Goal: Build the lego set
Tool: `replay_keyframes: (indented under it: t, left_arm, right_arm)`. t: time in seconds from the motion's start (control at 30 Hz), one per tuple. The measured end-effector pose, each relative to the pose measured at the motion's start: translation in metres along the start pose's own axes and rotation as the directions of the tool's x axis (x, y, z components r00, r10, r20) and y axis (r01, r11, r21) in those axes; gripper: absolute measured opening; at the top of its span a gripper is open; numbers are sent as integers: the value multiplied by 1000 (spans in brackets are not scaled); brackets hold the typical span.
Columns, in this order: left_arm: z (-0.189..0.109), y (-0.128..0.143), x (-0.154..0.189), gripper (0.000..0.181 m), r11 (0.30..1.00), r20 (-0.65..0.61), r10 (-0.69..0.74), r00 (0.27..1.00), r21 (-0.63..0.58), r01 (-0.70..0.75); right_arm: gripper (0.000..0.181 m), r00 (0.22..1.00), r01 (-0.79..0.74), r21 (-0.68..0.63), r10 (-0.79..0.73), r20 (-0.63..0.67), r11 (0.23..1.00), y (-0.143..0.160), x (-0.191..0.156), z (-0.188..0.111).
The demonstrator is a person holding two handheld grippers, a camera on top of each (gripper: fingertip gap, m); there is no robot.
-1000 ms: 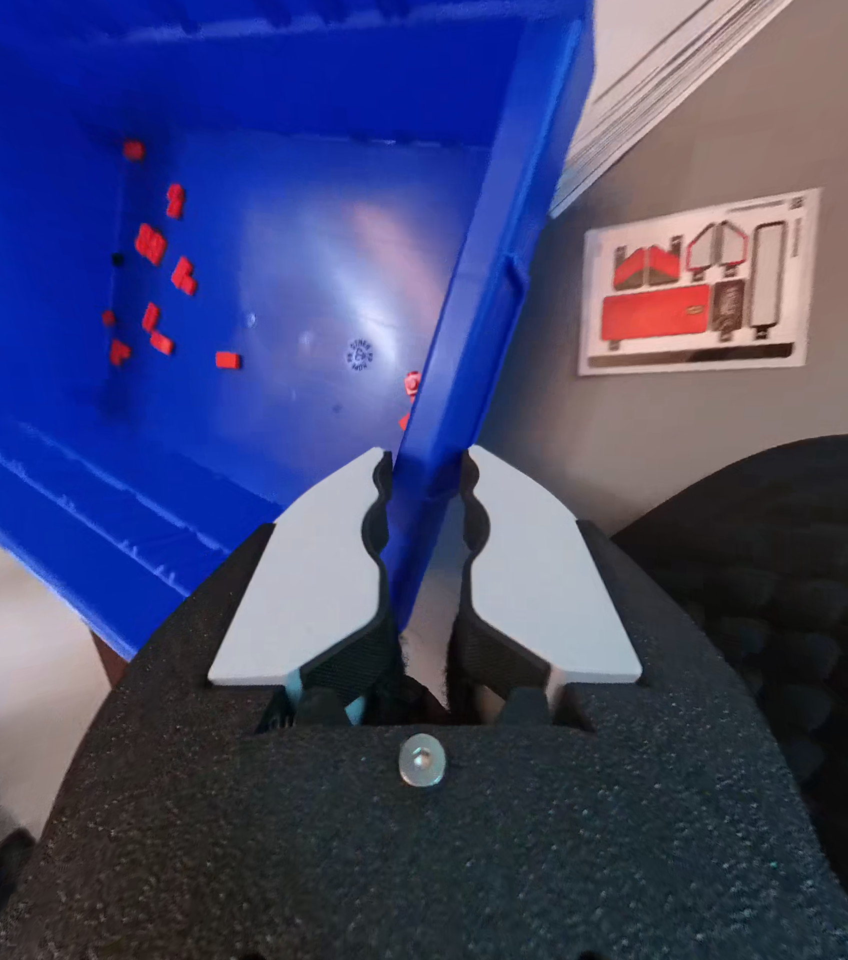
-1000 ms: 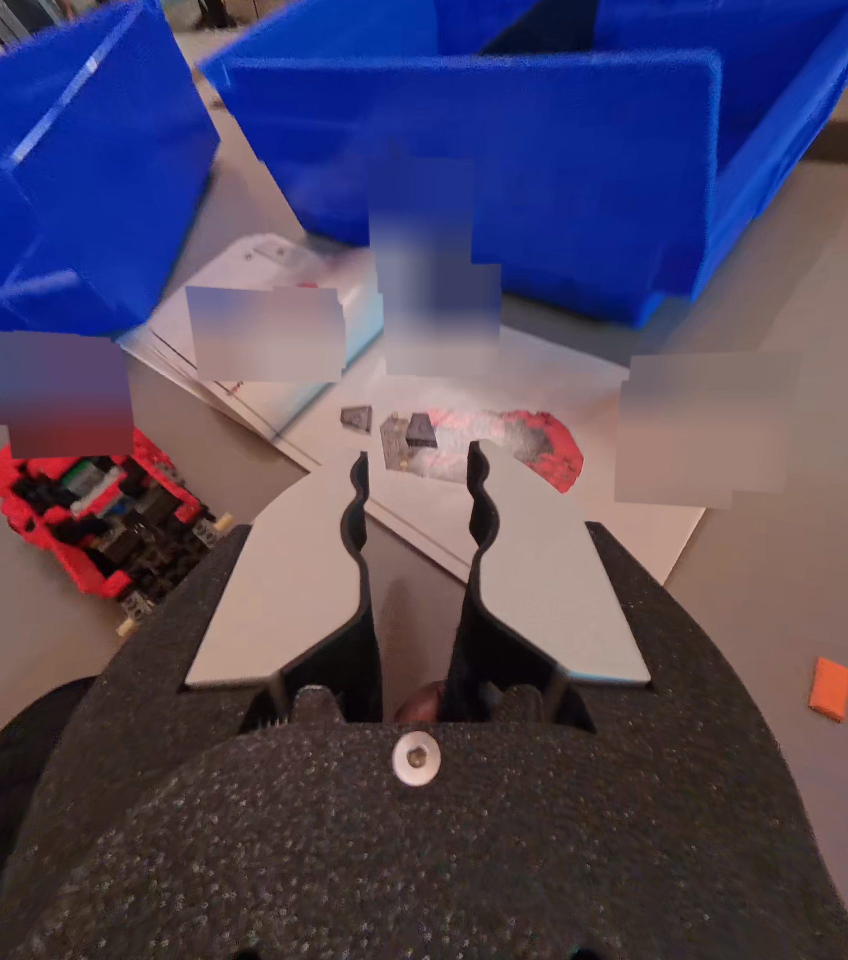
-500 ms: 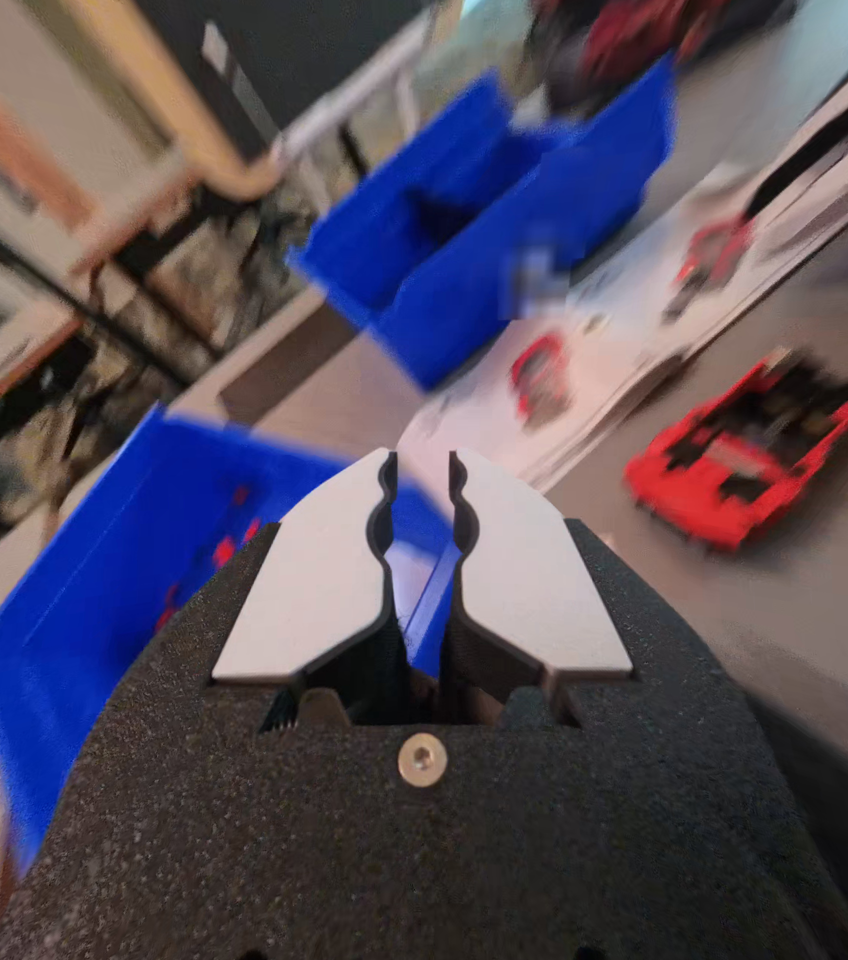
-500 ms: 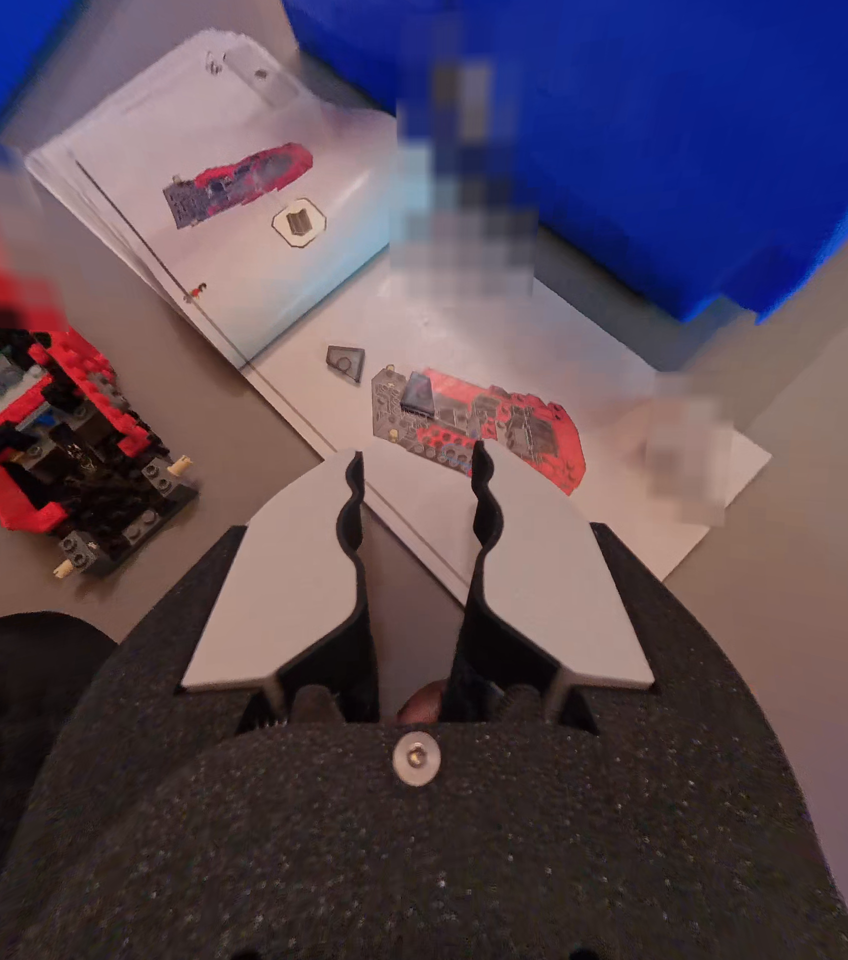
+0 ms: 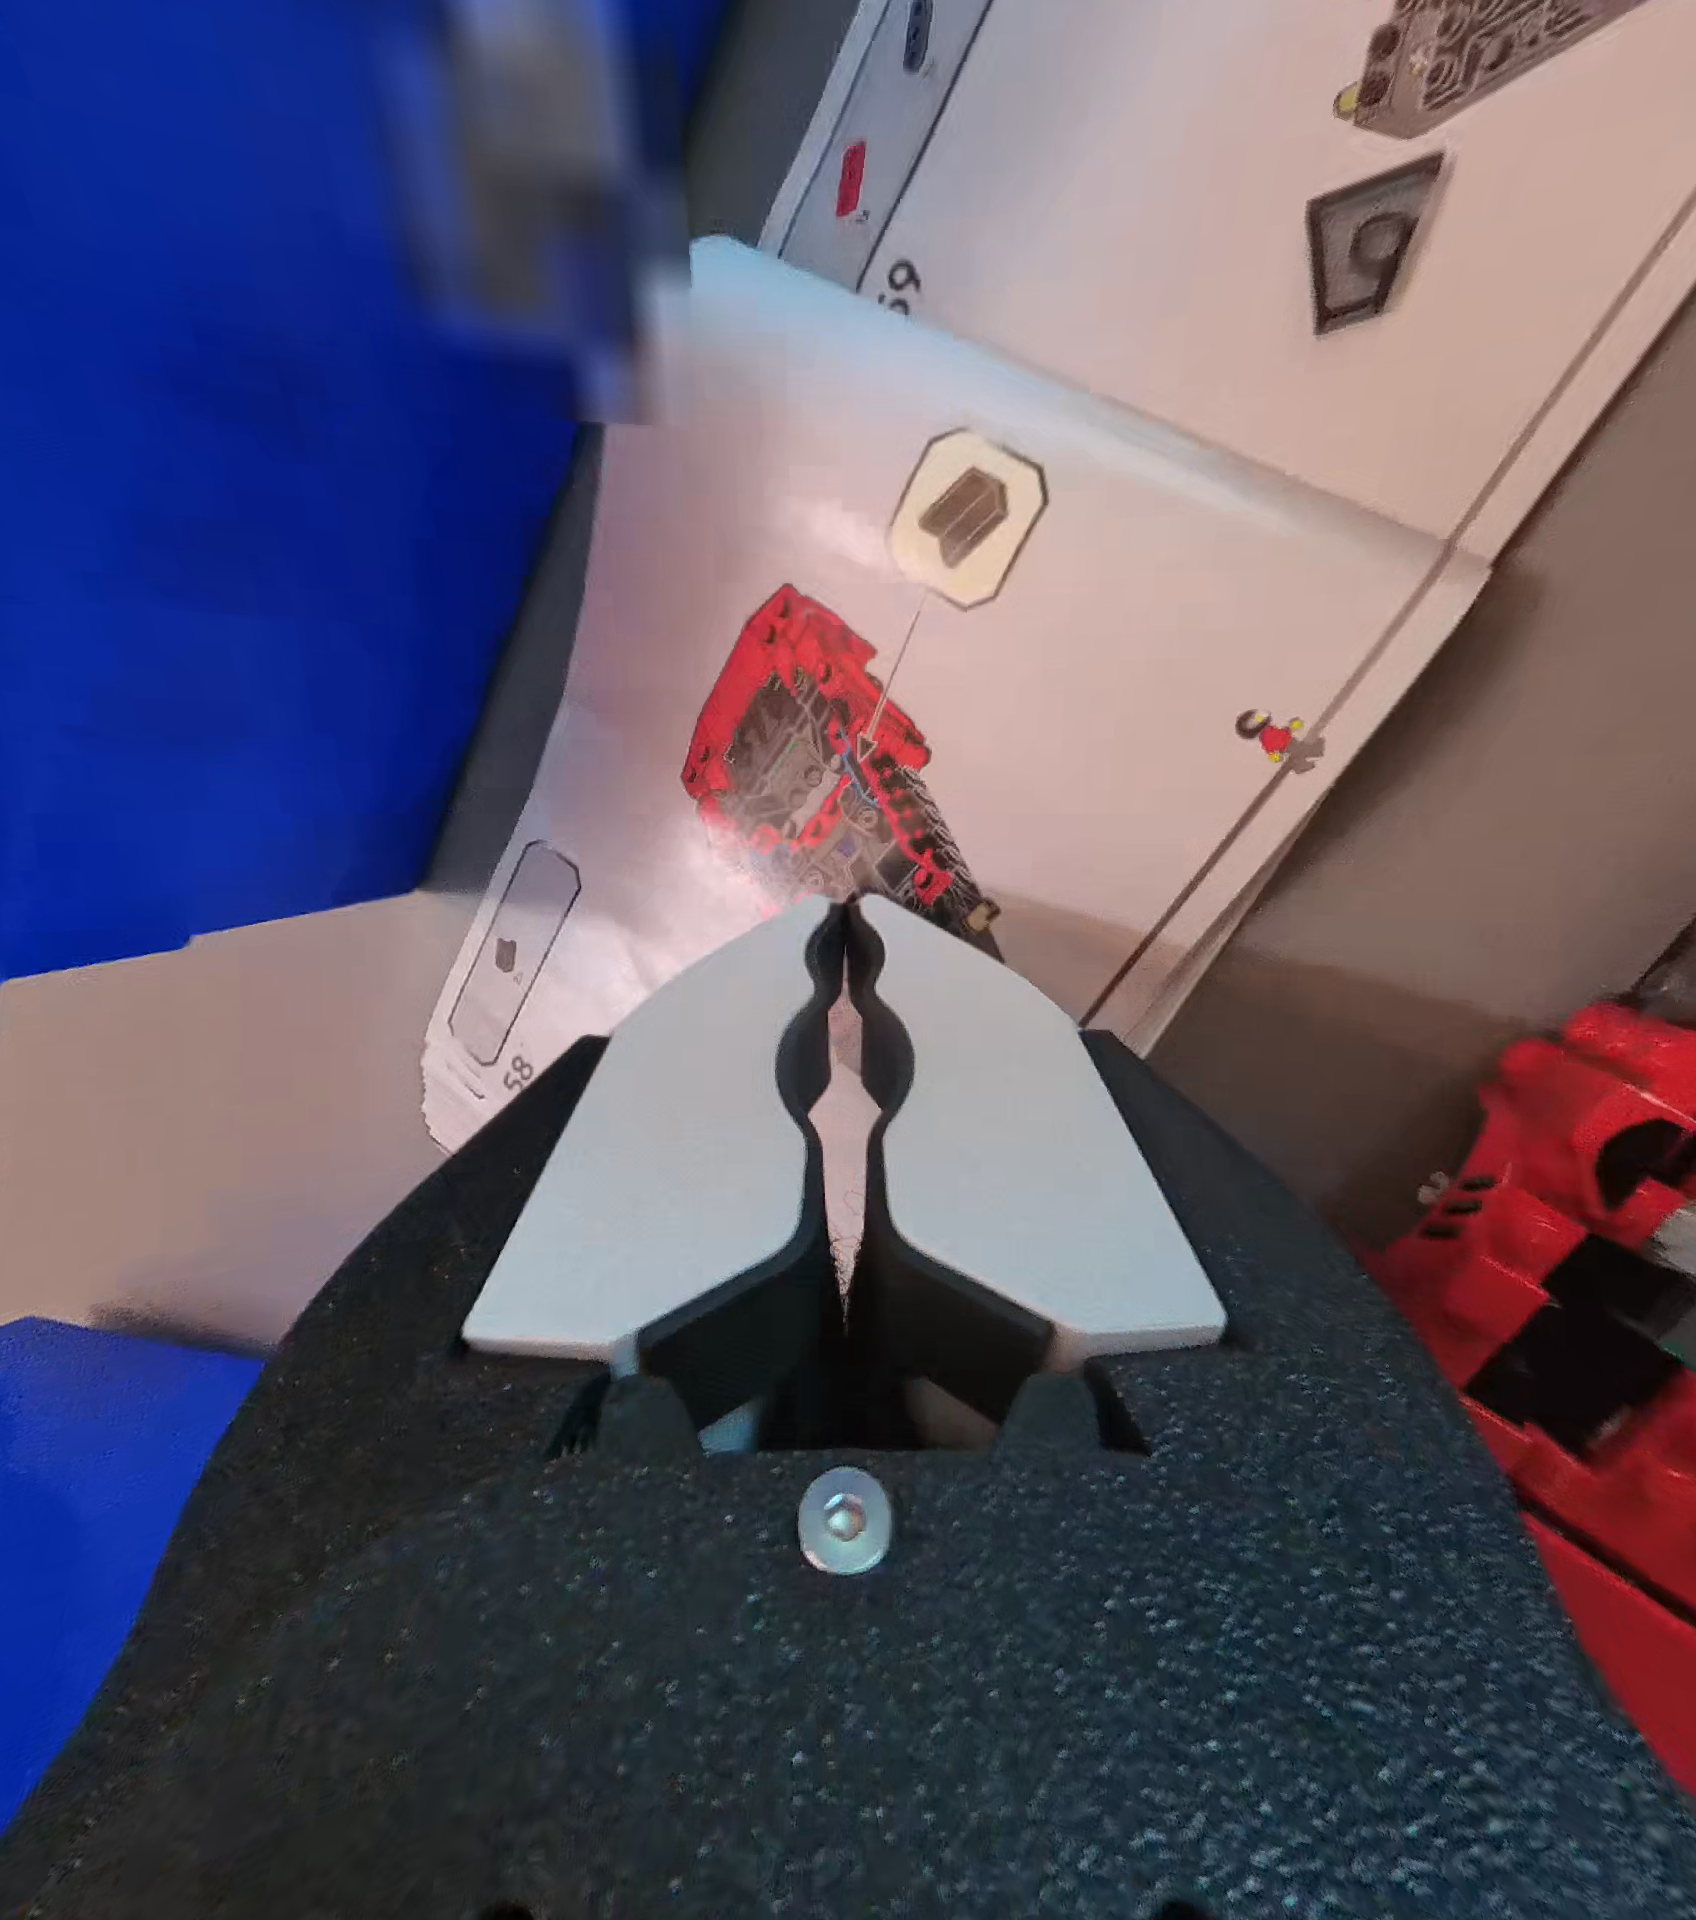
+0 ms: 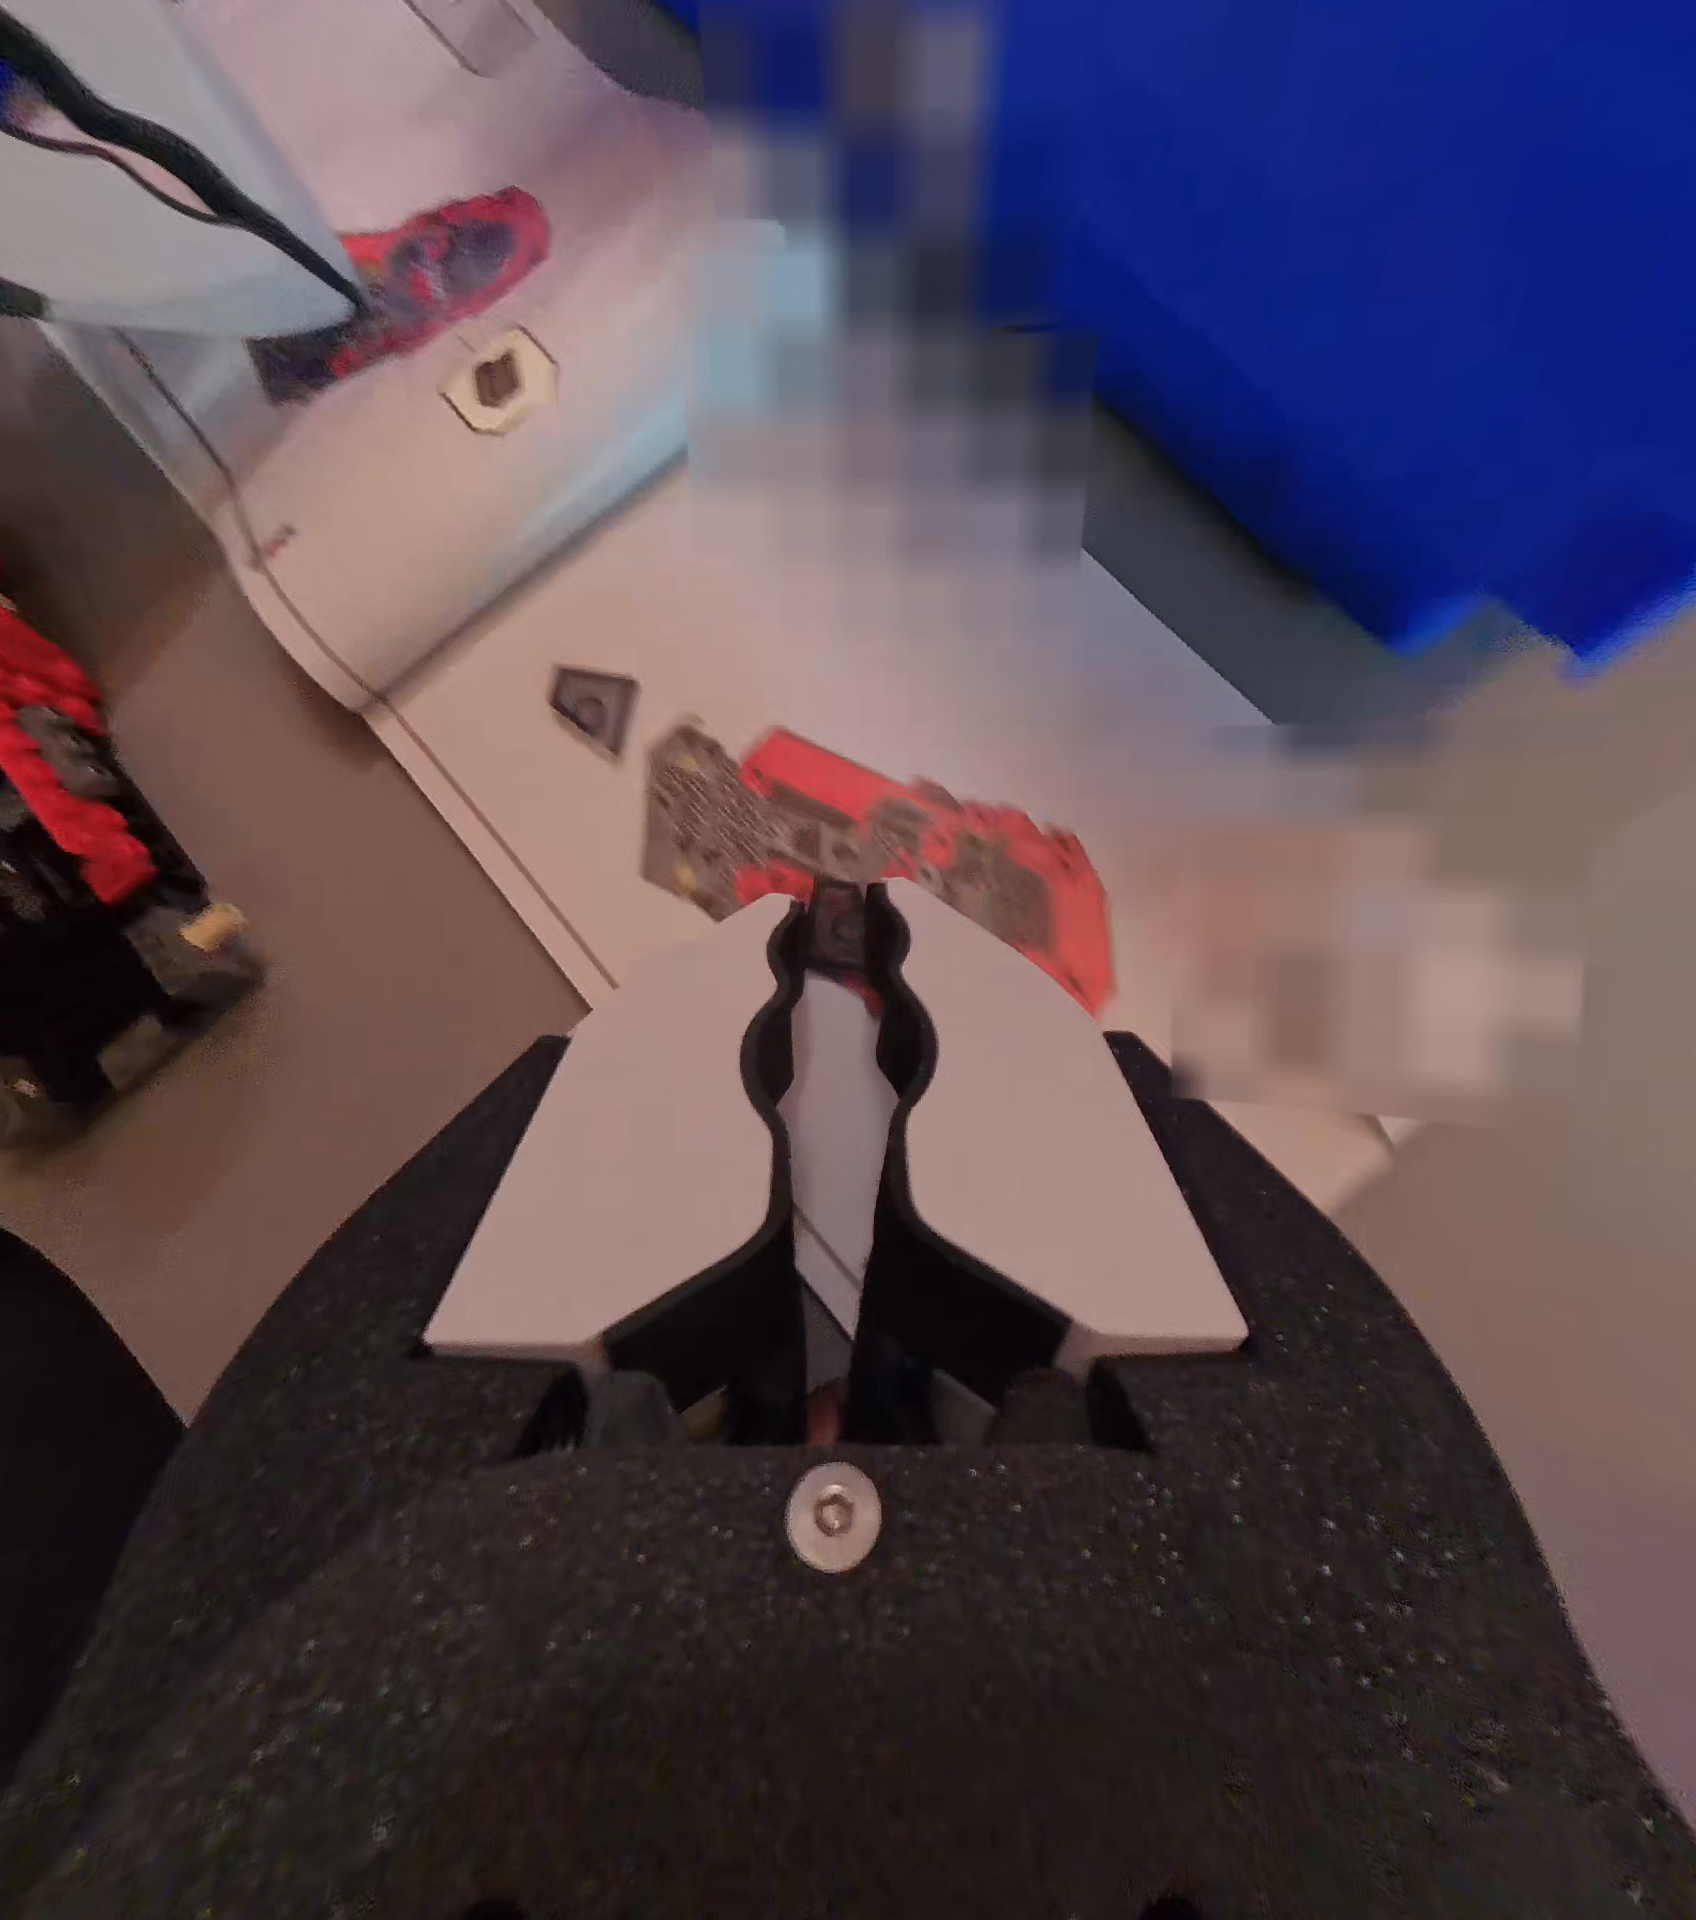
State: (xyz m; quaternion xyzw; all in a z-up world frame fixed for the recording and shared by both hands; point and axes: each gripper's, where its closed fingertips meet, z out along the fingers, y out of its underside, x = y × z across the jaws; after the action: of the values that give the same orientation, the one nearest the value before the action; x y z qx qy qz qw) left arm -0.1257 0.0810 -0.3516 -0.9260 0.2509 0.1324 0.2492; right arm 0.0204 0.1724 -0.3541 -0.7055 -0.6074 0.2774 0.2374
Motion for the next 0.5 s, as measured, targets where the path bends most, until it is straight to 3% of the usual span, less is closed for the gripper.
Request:
replay_keyframes:
  t: [0.1, 0.27, 0.33, 0.37, 0.43, 0.5]
  left_arm:
    - [-1, 2, 3, 0, 1000, -9, 6, 1000, -7, -6]
    - [-2, 3, 3, 0, 1000, -10, 19, 1000, -2, -19]
    - [-2, 3, 3, 0, 1000, -3, 29, 1000, -1, -29]
    - [-2, 3, 3, 0, 1000, -1, 32, 1000, -1, -32]
    - [-2, 3, 3, 0, 999, 2, 35, 999, 0, -35]
    - [-2, 3, 4, 0, 999, 7, 41, 999, 0, -41]
  right_arm:
    - [10, 994, -69, -11, 67, -90, 998, 23, 22, -24]
    - [10, 919, -181, -68, 144, -367, 981, 69, 71, -71]
    - [12, 905, -225, -91, 174, -388, 970, 78, 78, -79]
    - [25, 905, -226, -102, 170, -389, 969, 76, 78, -81]
    - [31, 930, -141, 7, 135, -341, 990, 42, 67, -79]
    - [29, 991, -15, 133, 32, -132, 991, -4, 21, -62]
